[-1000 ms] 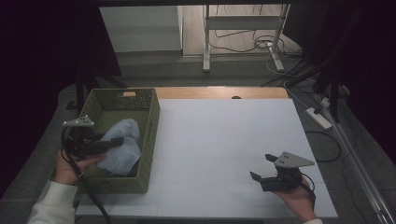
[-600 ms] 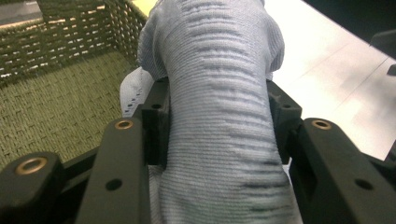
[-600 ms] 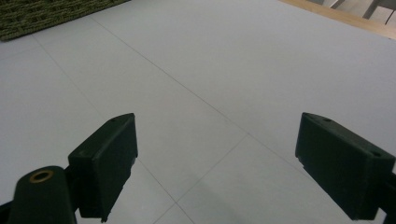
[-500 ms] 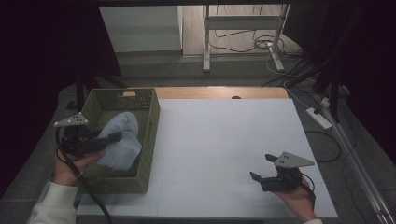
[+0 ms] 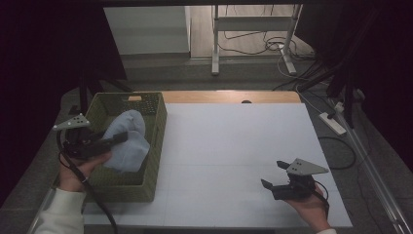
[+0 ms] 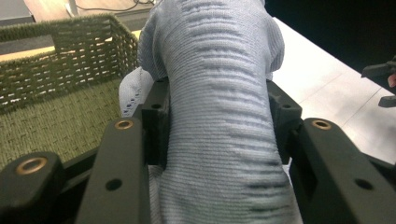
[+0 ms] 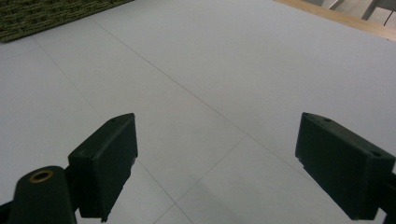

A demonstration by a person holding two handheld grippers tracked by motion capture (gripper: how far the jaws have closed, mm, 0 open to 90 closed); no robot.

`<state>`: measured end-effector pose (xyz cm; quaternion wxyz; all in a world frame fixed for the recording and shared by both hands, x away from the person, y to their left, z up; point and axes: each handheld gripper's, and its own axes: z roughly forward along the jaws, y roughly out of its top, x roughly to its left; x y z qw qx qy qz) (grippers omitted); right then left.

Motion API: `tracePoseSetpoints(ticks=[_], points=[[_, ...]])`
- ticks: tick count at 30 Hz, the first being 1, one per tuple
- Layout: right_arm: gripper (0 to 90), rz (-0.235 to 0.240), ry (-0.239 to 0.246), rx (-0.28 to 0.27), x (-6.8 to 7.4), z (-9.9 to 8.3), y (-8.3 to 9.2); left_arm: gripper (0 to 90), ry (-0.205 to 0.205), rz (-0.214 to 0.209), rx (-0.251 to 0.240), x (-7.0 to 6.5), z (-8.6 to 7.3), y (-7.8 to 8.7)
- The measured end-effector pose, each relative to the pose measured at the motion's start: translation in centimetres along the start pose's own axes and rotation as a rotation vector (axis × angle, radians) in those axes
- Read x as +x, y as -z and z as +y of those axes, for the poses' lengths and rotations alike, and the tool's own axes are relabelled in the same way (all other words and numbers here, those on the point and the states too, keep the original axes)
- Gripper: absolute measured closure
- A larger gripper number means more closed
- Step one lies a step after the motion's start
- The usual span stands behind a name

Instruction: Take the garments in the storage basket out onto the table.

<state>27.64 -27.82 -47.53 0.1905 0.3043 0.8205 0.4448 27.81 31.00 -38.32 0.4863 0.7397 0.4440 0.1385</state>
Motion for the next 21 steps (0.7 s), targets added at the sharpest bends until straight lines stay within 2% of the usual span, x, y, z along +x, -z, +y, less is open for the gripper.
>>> tracePoseSetpoints(ticks=[9, 21], points=[[13.1, -0.002, -0.008, -0.005, -0.14, -0.08, 0.06, 54.0, 0.002, -0.007, -0.048, -0.53, 0.62, 0.2], [13.1, -0.006, -0.01, -0.003, -0.18, -0.14, 0.17, 54.0, 0.006, -0.009, -0.101, -1.05, 0.47, 0.46]])
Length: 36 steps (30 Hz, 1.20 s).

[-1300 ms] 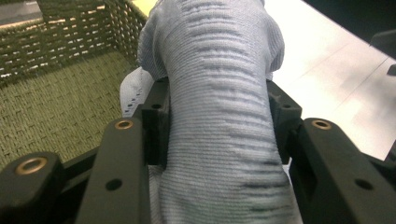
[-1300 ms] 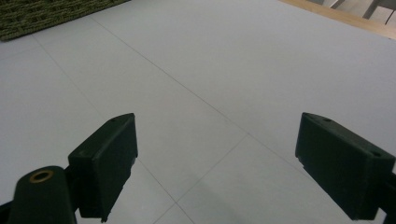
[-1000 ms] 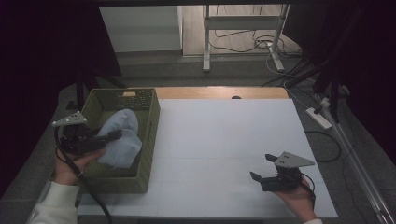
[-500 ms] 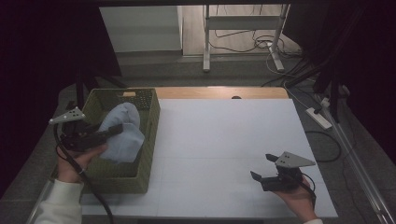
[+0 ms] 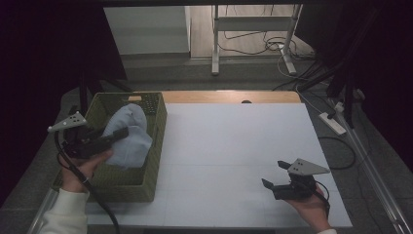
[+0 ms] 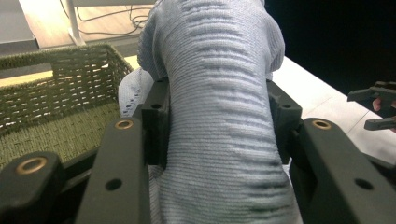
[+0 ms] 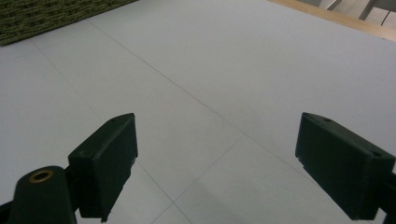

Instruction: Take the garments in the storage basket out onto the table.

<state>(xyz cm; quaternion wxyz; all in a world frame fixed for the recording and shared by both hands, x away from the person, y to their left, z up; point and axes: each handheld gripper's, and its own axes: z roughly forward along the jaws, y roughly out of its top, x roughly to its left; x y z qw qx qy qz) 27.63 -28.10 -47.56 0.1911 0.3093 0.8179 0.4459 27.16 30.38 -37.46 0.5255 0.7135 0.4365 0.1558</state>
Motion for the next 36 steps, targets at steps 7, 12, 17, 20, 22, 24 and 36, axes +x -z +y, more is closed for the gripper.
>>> tracePoseSetpoints(ticks=[7, 12, 17, 20, 22, 24, 36], points=[[13.1, -0.003, 0.003, 0.003, 0.1, -0.1, -0.2, 54.0, -0.002, -0.002, -0.027, -0.2, -0.1, 0.0], [13.1, -0.003, 0.005, 0.007, 0.0, -0.1, -0.2, 54.0, -0.007, -0.004, -0.034, -0.5, 0.0, -0.1], [13.1, -0.003, 0.006, 0.009, 0.1, -0.1, -0.2, 54.0, -0.014, -0.009, -0.046, -0.8, 0.0, -0.1], [13.1, -0.002, 0.005, 0.004, 0.1, -0.1, -0.2, 54.0, -0.016, -0.012, -0.052, -1.0, 0.1, -0.1], [13.1, 0.0, 0.006, 0.007, 0.1, -0.1, -0.2, 54.0, -0.018, -0.015, -0.055, -1.1, 0.1, -0.1], [13.1, -0.002, 0.007, 0.008, 0.1, -0.1, -0.2, 54.0, -0.02, -0.019, -0.057, -1.3, 0.2, -0.1], [13.1, -0.007, 0.004, 0.0, 0.1, -0.1, -0.2, 54.0, -0.043, -0.061, -0.078, -2.8, 0.6, -0.3]])
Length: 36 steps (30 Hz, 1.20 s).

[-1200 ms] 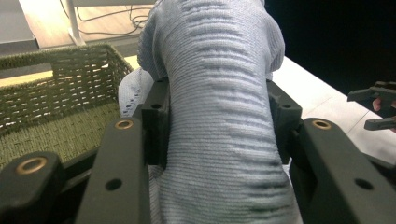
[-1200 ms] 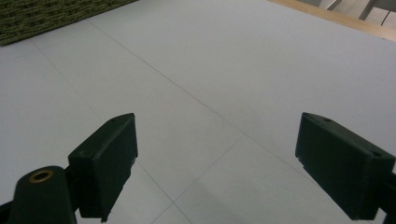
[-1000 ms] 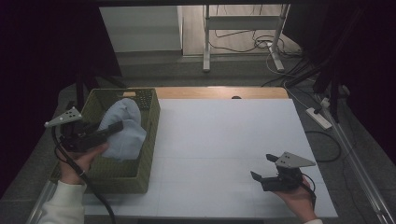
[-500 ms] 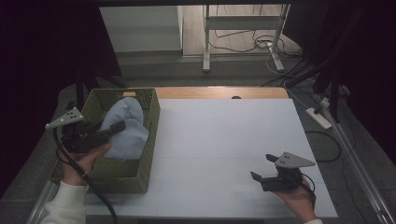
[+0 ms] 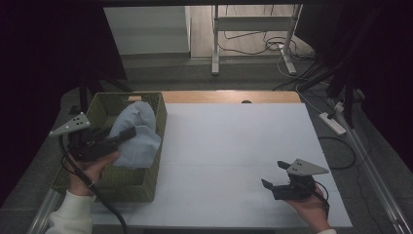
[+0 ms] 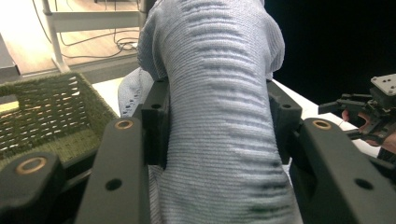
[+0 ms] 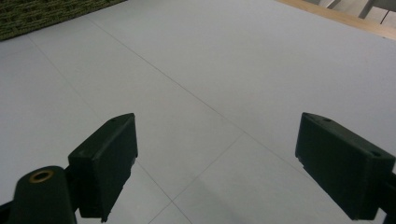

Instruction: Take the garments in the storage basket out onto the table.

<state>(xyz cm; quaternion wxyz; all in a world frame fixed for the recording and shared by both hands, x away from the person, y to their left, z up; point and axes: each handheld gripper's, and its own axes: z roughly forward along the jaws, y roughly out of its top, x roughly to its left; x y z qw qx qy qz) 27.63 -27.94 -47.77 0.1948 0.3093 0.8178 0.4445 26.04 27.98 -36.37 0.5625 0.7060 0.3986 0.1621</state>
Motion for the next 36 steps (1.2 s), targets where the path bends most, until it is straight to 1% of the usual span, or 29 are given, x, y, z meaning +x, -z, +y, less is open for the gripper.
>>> tracePoseSetpoints(ticks=[7, 12, 16, 19, 36], points=[[13.1, 0.004, 0.002, 0.007, 0.0, 0.0, 0.0, 54.0, -0.003, -0.01, 0.0, -0.4, 0.0, -0.4], [13.1, -0.008, 0.0, 0.0, -0.1, 0.0, 0.1, 53.9, -0.001, -0.018, 0.001, -0.5, -0.1, -0.6], [13.2, -0.009, -0.002, -0.001, -0.1, 0.0, 0.1, 53.9, -0.001, -0.022, -0.002, -0.6, -0.1, -0.6], [13.2, -0.009, -0.002, -0.001, 0.0, 0.0, 0.1, 53.9, 0.005, -0.038, -0.003, -0.7, -0.1, -0.8], [13.2, -0.009, 0.001, 0.004, -0.1, 0.0, 0.1, 53.9, -0.005, -0.06, 0.009, -1.5, -0.1, -1.8]])
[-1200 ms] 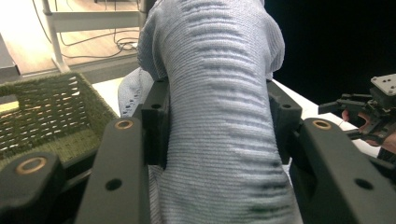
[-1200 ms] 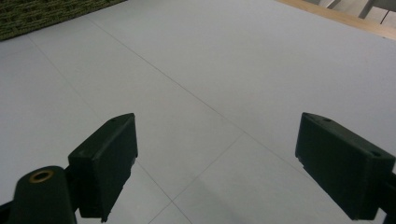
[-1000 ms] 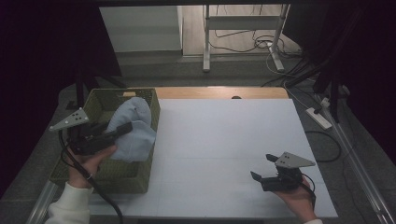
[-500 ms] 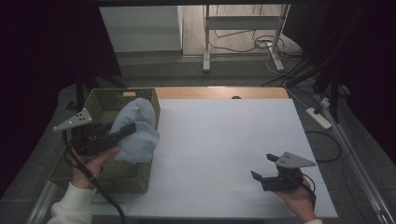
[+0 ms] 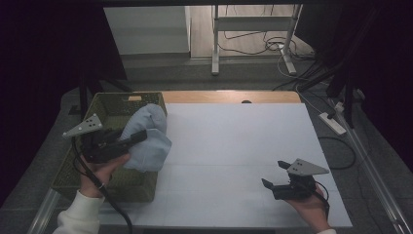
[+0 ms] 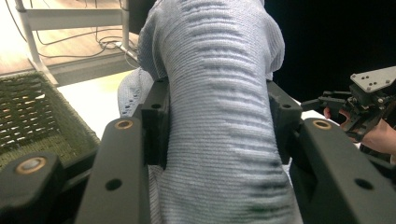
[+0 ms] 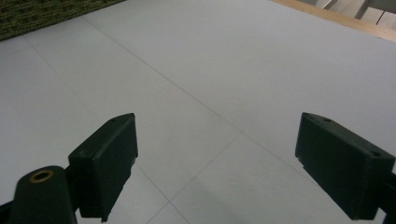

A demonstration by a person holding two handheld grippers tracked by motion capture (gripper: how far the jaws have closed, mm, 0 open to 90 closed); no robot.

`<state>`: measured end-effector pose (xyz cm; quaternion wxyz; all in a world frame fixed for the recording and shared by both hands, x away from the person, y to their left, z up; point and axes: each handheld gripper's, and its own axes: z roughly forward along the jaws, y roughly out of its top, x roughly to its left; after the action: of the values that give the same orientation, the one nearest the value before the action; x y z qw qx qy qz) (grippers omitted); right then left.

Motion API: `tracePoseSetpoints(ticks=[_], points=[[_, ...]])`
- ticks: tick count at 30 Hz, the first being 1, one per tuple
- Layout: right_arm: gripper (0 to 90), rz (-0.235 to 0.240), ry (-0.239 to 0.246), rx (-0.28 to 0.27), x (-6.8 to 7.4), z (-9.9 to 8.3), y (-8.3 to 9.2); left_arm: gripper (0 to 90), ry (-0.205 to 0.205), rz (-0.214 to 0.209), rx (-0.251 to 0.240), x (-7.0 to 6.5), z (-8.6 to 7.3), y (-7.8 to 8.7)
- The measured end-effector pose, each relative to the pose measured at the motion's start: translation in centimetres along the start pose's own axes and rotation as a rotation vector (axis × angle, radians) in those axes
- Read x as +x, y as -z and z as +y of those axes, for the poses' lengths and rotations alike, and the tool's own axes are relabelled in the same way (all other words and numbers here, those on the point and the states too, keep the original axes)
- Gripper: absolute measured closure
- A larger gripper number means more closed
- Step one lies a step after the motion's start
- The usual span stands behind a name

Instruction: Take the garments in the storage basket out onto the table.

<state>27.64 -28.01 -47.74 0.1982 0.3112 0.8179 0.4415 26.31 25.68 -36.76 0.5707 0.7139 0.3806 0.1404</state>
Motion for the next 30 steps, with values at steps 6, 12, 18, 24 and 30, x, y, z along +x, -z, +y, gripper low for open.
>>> tracePoseSetpoints(ticks=[6, 12, 18, 24, 30], points=[[13.2, 0.001, -0.001, 0.002, 0.0, 0.0, 0.0, 54.0, -0.005, -0.009, -0.001, -0.3, 0.0, -0.4], [13.2, 0.001, 0.001, 0.002, 0.0, 0.0, 0.0, 53.9, -0.011, -0.02, 0.003, -0.7, 0.1, -0.9], [13.2, 0.0, 0.001, 0.002, 0.0, 0.0, 0.0, 53.9, -0.012, -0.035, 0.008, -1.0, 0.0, -1.5], [13.2, 0.002, 0.002, 0.003, 0.0, 0.0, 0.0, 53.9, -0.017, -0.044, 0.011, -1.4, 0.1, -2.0], [13.2, 0.001, 0.001, 0.003, 0.0, 0.0, 0.0, 53.9, -0.021, -0.056, 0.017, -1.7, 0.1, -2.5]])
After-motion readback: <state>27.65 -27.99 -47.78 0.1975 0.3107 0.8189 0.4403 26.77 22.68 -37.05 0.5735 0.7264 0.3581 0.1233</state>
